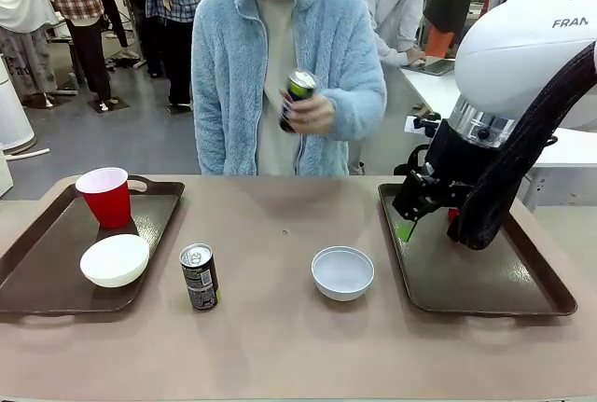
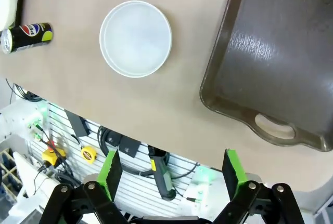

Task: Prepare tableware on both trays.
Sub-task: Pick up a Picnic Bowl from the table and place it on a Handle tray.

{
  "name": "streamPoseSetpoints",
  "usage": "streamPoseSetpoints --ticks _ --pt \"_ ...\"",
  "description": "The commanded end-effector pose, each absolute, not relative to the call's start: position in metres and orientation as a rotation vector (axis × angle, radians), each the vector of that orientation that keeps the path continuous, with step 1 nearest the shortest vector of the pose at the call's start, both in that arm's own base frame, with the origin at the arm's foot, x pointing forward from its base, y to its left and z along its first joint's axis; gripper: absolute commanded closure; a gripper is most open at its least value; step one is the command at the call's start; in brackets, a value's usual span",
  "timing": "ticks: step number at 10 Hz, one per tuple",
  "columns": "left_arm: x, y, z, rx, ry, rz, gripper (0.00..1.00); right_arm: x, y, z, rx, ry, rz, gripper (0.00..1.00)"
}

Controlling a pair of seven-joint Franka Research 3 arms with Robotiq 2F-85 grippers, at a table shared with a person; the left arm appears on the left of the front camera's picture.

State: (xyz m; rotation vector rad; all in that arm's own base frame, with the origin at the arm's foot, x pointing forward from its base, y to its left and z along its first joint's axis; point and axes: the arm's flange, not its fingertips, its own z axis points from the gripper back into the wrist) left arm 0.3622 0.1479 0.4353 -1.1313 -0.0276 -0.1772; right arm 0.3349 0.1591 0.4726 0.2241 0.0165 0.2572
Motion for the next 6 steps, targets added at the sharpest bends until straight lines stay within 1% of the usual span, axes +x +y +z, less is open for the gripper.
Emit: streamPoseSetpoints --ticks 1,4,6 --pt "0.362 0.149 0.437 -1.149 -0.044 -0.187 0.07 0.335 0.161 0.481 0.226 -0.003 0.258 0.00" --pt "0.362 0.149 0.437 -1.149 -0.044 -0.187 0.07 0.336 0.160 0.480 0.227 0.001 0.260 0.00" --pt "0.362 0.149 0.437 -1.149 -0.044 -0.187 0.07 0.364 0.180 0.467 0.195 -0.013 0.190 0.00"
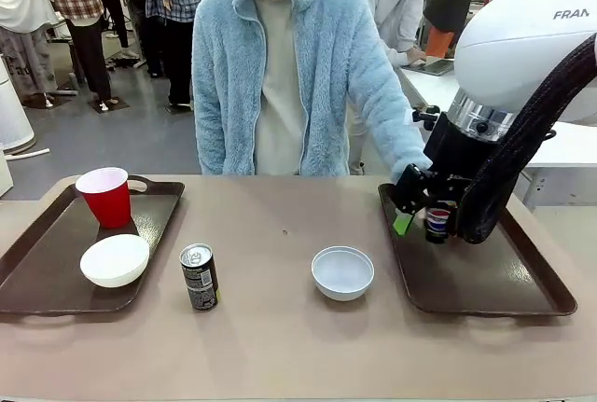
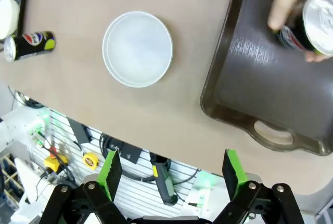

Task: Prepare tableware on both trays.
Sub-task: Pick up a Picnic Bowl from the table and place it on a Handle tray.

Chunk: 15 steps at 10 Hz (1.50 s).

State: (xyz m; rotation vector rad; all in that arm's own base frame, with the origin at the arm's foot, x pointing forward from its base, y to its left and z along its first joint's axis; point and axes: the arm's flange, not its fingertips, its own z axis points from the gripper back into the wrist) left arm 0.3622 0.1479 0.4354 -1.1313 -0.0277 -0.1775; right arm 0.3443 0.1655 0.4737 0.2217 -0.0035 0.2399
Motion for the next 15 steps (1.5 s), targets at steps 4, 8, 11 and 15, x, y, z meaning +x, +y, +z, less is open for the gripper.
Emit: streamPoseSetpoints --ticks 4,8,11,15 --pt "0.362 0.149 0.437 -1.149 -0.044 -0.187 0.07 0.407 0.214 0.422 0.118 -0.018 0.117 0.00" --pt "0.362 0.149 0.437 -1.149 -0.044 -0.187 0.07 0.429 0.236 0.382 0.103 0.001 0.057 0.00" --pt "0.362 0.149 0.437 -1.149 -0.044 -0.187 0.07 0.417 0.255 0.371 0.102 0.045 0.122 0.00" --pt "0.362 0.149 0.437 -1.149 -0.044 -0.187 0.07 0.412 0.264 0.346 0.075 0.135 0.162 0.78"
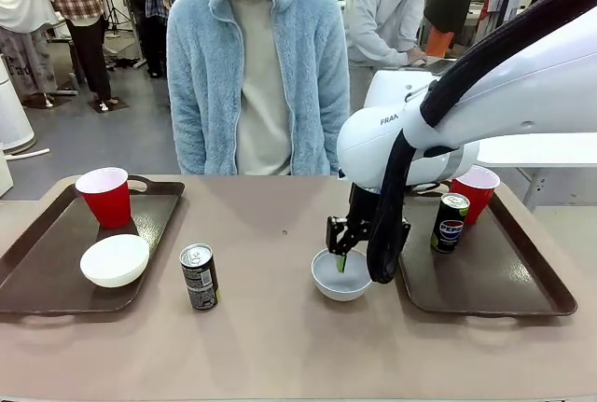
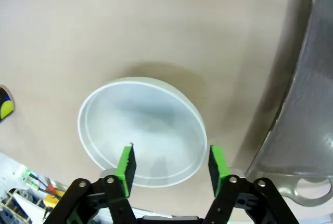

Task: Prepare tableware on both trays.
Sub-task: Pick up a Picnic Bowl from the table and place it on a Handle tray.

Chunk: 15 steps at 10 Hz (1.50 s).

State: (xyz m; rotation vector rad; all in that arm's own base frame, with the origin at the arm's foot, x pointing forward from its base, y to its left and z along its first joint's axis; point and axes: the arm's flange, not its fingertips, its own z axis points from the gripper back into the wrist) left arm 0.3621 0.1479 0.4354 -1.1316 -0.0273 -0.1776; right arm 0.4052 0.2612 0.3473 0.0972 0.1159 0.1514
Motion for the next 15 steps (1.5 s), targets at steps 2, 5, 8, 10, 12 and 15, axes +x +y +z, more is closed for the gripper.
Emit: streamPoseSetpoints --ticks 2,5,8,10,12,15 --pt "0.362 0.149 0.437 -1.149 -0.044 -0.187 0.07 0.413 0.265 0.338 0.070 0.147 0.157 1.00" --pt "0.362 0.149 0.437 -1.149 -0.044 -0.187 0.07 0.412 0.267 0.338 0.071 0.147 0.163 1.00" --pt "0.362 0.149 0.437 -1.149 -0.044 -0.187 0.07 0.404 0.259 0.362 0.082 0.128 0.171 1.00" --pt "0.362 0.149 0.437 -1.149 -0.044 -0.187 0.07 0.381 0.246 0.407 0.090 0.130 0.199 1.00" --pt "0.362 0.149 0.437 -1.149 -0.044 -0.187 0.07 0.355 0.224 0.452 0.104 0.074 0.211 1.00" --pt "0.362 0.149 0.437 -1.149 -0.044 -0.187 0.07 0.346 0.149 0.474 0.054 0.087 0.203 1.00"
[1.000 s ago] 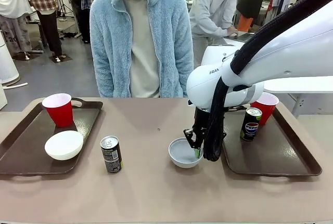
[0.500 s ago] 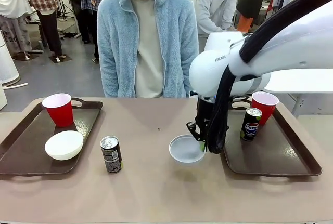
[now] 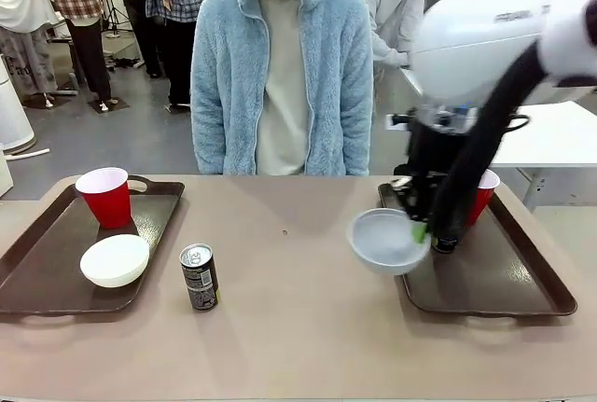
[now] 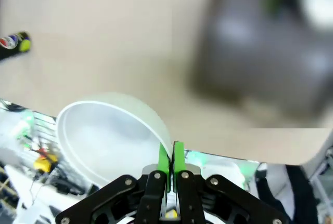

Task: Prepare tableware on both trays.
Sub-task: Pick up a Picnic Bowl from the table and place it on a Handle tray.

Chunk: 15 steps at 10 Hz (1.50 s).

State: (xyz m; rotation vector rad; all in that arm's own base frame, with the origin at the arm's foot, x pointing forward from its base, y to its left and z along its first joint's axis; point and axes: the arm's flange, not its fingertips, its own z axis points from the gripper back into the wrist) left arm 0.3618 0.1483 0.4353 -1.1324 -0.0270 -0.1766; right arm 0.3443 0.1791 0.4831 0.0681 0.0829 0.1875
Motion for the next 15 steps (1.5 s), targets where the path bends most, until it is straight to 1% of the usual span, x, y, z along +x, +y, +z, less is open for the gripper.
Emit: streamPoseSetpoints --ticks 1,4,6,7,9,10,12,15 --pt "0.362 0.149 0.437 -1.149 -0.044 -0.187 0.07 0.346 0.117 0.474 0.058 0.083 0.217 1.00" --pt "0.362 0.149 0.437 -1.149 -0.044 -0.187 0.07 0.346 0.026 0.464 0.114 0.043 0.235 1.00" --pt "0.362 0.149 0.437 -1.149 -0.044 -0.187 0.07 0.343 -0.006 0.456 0.156 0.044 0.207 1.00" --pt "0.362 0.149 0.437 -1.149 -0.044 -0.187 0.07 0.348 0.019 0.466 0.122 0.064 0.209 1.00" --pt "0.362 0.149 0.437 -1.149 -0.044 -0.187 0.07 0.348 0.019 0.466 0.122 0.064 0.209 1.00" --pt "0.362 0.149 0.437 -1.149 -0.044 -0.187 0.07 0.346 0.003 0.462 0.139 0.060 0.209 0.96" --pt "0.362 0.149 0.437 -1.149 -0.044 -0.187 0.07 0.377 0.005 0.426 0.199 0.084 0.236 0.96" --pt "0.362 0.149 0.437 -1.149 -0.044 -0.187 0.07 0.408 0.016 0.386 0.195 0.145 0.249 0.96"
